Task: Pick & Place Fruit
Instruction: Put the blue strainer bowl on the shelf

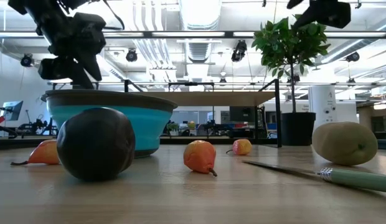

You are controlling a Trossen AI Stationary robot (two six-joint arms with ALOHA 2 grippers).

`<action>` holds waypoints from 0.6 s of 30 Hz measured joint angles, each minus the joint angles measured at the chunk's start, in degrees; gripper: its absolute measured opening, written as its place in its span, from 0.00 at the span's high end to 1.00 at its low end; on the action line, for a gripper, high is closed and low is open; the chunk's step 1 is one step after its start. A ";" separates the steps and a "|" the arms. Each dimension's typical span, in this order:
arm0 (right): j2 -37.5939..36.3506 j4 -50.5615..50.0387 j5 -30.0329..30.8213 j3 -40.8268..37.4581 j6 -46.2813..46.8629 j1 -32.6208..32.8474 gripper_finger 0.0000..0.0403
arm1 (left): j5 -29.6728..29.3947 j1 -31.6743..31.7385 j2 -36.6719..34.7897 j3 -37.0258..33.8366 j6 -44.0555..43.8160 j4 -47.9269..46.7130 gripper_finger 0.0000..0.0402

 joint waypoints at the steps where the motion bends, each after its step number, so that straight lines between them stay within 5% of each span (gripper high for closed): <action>1: -0.01 -0.89 0.00 0.00 -0.02 0.00 0.50 | 0.13 0.00 0.36 0.00 -0.01 0.04 0.58; 18: -0.40 -3.76 -0.40 0.00 -7.36 0.02 0.57 | 0.73 -0.02 5.81 -0.04 -0.31 0.05 0.58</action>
